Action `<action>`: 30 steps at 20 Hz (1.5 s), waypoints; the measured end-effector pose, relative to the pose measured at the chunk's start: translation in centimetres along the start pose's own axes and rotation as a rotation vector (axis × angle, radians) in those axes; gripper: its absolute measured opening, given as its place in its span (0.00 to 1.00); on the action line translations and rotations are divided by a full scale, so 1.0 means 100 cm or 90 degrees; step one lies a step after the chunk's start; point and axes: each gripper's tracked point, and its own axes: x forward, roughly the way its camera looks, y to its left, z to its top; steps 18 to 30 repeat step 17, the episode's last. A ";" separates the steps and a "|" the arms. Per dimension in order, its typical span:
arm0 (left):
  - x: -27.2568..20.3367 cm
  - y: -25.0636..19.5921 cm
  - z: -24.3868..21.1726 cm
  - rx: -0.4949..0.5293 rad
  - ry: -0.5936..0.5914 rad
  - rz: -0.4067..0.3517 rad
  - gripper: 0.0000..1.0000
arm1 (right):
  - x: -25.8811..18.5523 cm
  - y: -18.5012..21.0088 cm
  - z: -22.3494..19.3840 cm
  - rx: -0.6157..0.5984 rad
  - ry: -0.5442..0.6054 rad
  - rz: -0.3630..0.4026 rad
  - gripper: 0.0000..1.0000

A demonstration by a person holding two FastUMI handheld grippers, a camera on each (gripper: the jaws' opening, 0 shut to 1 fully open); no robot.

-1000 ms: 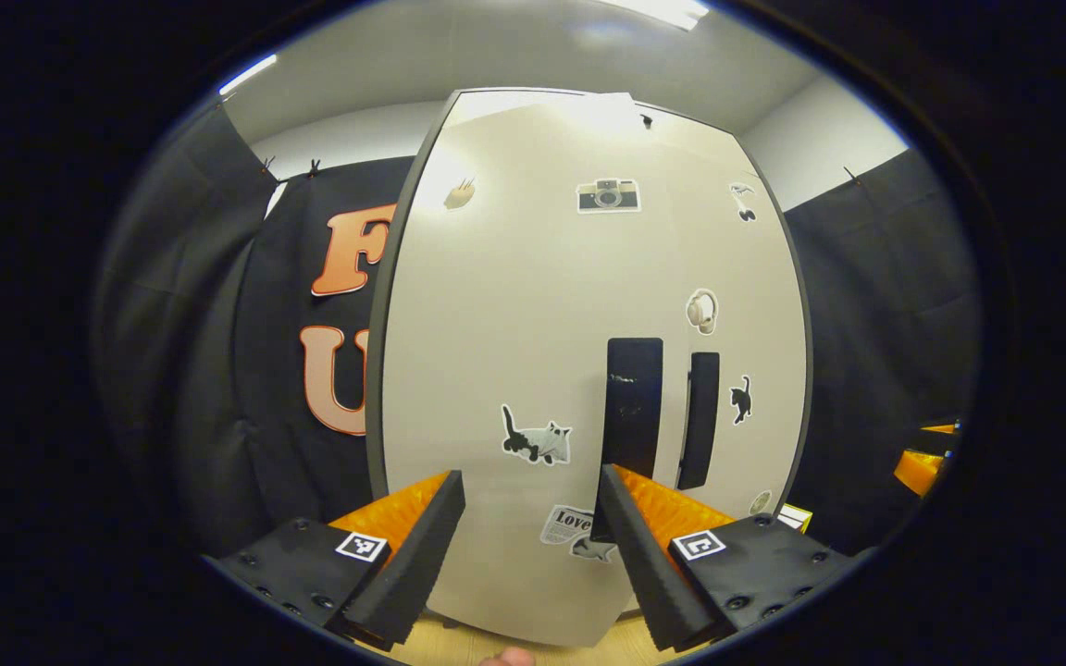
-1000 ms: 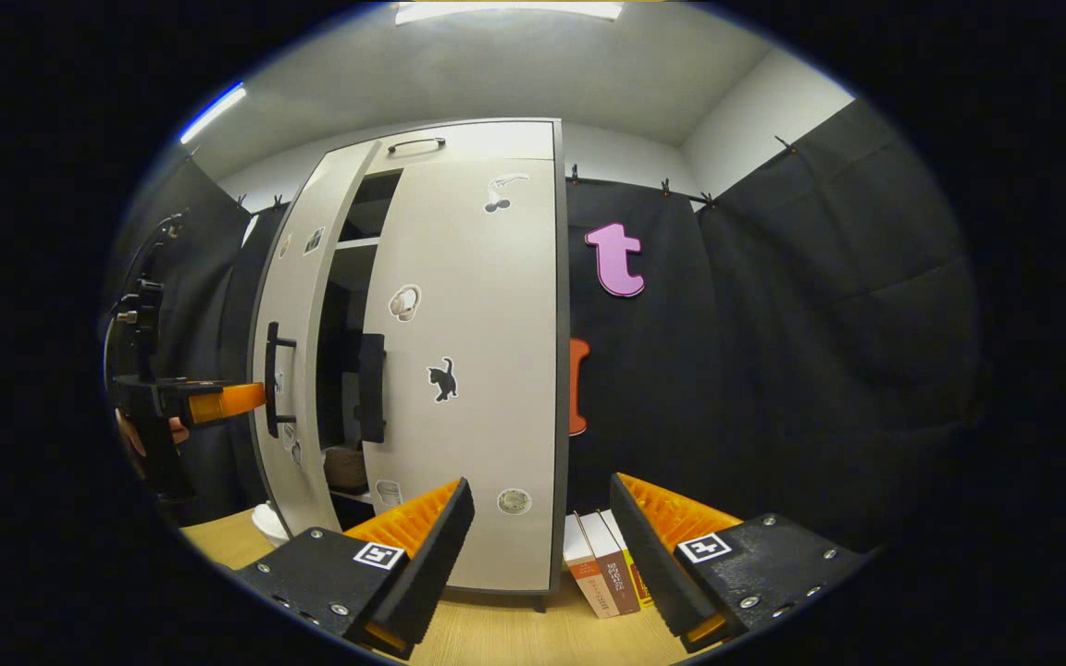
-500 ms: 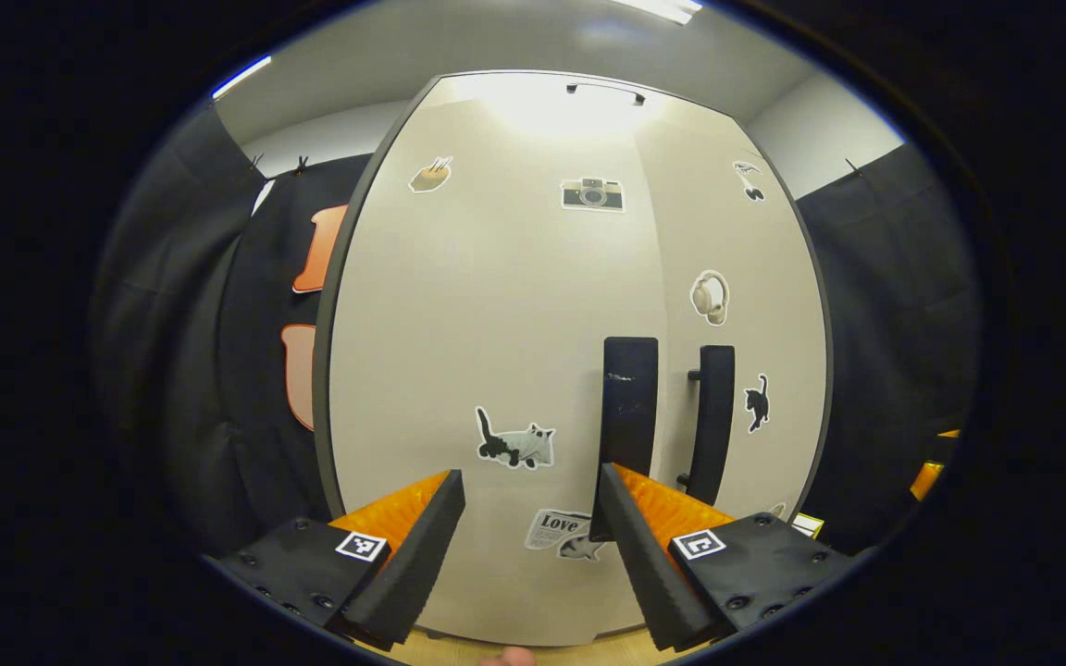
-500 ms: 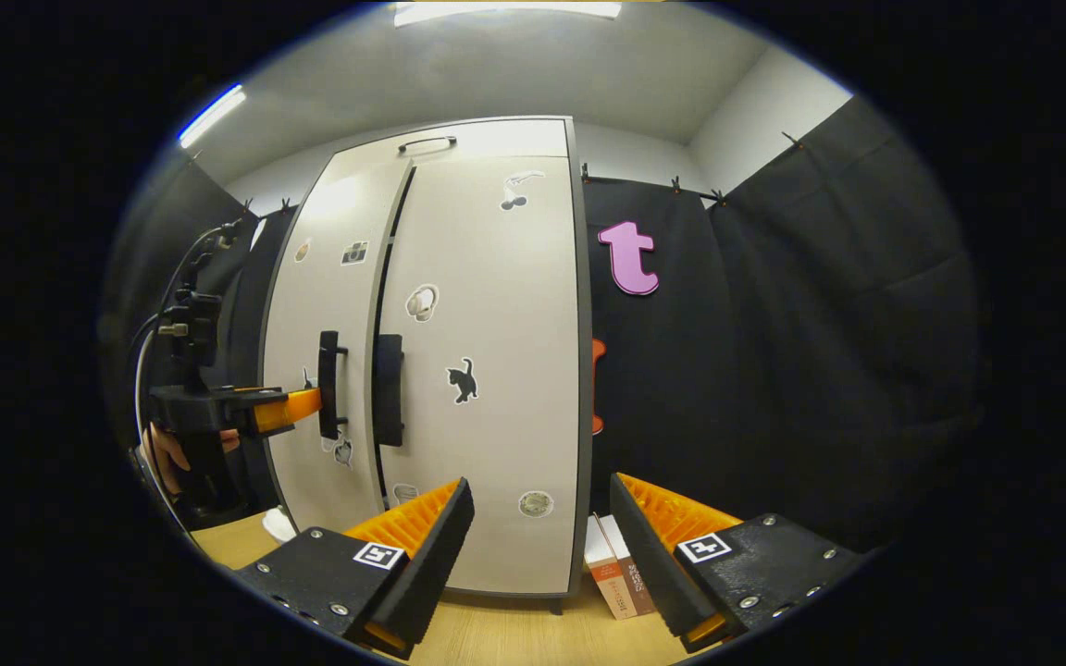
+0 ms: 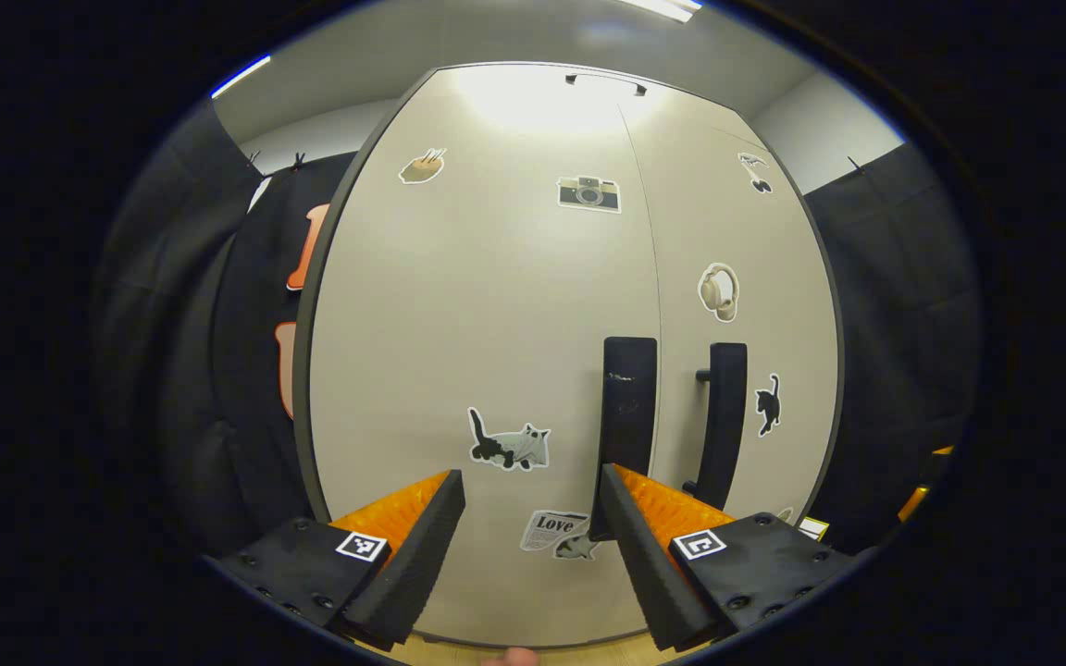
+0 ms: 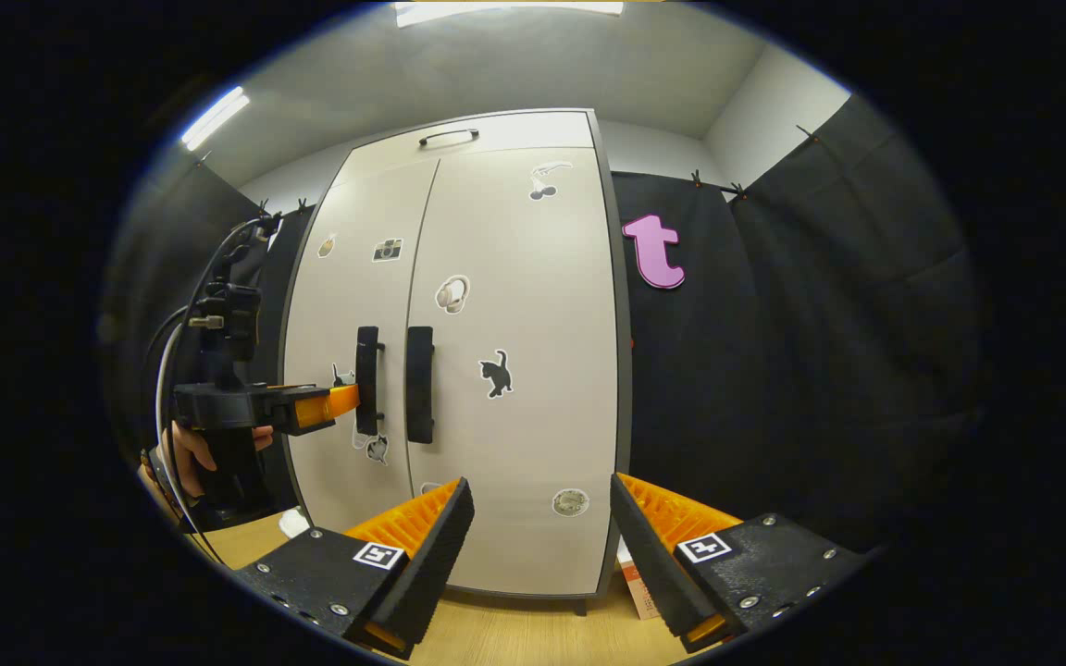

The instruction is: Grab one shoe with the right hand and put it into the shoe cabinet, grab the other shoe with the left hand and put it into the shoe cabinet; then close the right door with the right hand and the left door with the left hand.

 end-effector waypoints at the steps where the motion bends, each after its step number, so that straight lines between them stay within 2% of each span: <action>1: -0.003 0.001 0.000 -0.003 0.000 0.001 0.97 | 0.002 0.002 -0.001 -0.002 0.001 0.004 0.92; 6: -0.038 0.018 -0.001 0.004 -0.007 0.019 0.96 | 0.014 0.020 -0.011 0.006 0.012 0.035 0.92; 9: -0.062 0.027 -0.001 0.009 -0.006 0.028 0.99 | 0.018 0.023 -0.011 -0.019 0.008 0.033 0.92; 10: -0.071 0.030 0.000 0.012 -0.008 0.030 0.96 | 0.018 0.027 -0.011 -0.016 0.008 0.039 0.92; 16: -0.110 0.041 -0.007 -0.002 -0.012 0.056 0.96 | 0.016 0.038 -0.013 -0.001 0.006 0.043 0.92; 30: -0.113 0.042 -0.010 -0.003 -0.008 0.057 0.96 | 0.017 0.041 -0.014 0.000 0.008 0.044 0.92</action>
